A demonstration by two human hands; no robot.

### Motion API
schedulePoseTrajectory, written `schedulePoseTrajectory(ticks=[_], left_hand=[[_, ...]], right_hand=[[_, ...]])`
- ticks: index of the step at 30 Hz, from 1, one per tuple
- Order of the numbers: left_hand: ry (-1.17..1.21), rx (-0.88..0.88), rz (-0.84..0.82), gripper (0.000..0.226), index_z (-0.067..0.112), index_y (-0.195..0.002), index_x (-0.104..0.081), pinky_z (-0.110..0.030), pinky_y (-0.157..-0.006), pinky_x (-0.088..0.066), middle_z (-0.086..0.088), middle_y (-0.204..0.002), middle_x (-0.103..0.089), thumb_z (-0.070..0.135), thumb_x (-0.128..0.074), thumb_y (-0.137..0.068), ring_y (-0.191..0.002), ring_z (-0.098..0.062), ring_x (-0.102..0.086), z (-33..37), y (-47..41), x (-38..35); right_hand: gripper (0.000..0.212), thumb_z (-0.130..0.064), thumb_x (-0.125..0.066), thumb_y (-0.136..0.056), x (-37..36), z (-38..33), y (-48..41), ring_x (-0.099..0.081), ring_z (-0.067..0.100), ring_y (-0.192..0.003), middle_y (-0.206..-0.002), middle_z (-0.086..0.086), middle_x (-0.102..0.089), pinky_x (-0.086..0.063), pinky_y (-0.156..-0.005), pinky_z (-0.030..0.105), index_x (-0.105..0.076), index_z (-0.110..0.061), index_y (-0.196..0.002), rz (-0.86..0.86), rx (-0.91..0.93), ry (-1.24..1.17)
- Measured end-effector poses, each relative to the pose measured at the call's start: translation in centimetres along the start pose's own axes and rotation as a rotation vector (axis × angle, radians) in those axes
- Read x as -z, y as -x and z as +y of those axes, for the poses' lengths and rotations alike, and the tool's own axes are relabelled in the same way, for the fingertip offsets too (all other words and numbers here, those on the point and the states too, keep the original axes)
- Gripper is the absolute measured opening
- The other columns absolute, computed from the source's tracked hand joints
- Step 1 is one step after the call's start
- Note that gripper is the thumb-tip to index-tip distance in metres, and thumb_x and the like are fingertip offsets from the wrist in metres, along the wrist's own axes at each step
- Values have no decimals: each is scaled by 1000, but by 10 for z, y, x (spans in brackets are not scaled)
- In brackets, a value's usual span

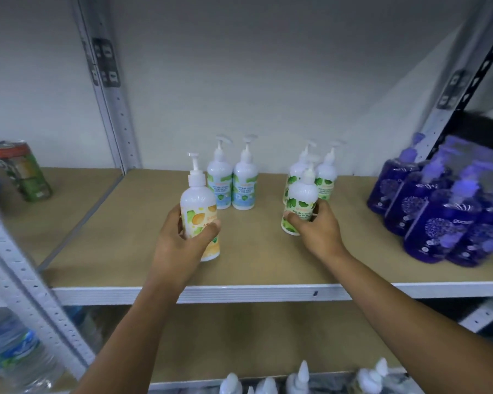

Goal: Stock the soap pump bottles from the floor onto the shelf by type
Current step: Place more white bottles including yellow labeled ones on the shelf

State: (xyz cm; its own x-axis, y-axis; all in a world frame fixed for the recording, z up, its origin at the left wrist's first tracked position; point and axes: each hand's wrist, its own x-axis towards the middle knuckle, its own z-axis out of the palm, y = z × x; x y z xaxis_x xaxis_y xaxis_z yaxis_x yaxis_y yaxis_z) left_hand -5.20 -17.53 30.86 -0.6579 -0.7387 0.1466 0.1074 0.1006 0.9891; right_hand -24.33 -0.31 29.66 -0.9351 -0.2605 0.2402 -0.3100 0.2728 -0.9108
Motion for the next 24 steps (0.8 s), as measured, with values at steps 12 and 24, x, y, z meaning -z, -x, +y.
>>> schedulePoseTrajectory(ticks=[12,24], left_hand=[[-51,7,12,39,32,-119,-60,-22,-74,-50,10,-97,-72,31,-79,-84,-84,0,-69,-5,0,-3],[-76,-6,-13,36,33,-117,-59,-15,-67,-47,11,-97,-71,29,-77,-86,-76,8,-66,-3,3,-2]], right_hand=[[36,-15,-74,-83,2,2,-17,-59,16,-89,-96,-7,-62,-41,-79,24,-51,-25,-109,29,-21,7],[34,-16,-78,-77,3,3,-30,-68,20,-96,-103,0,-71,-51,-80,30,-62,-17,-107,1,-41,25]])
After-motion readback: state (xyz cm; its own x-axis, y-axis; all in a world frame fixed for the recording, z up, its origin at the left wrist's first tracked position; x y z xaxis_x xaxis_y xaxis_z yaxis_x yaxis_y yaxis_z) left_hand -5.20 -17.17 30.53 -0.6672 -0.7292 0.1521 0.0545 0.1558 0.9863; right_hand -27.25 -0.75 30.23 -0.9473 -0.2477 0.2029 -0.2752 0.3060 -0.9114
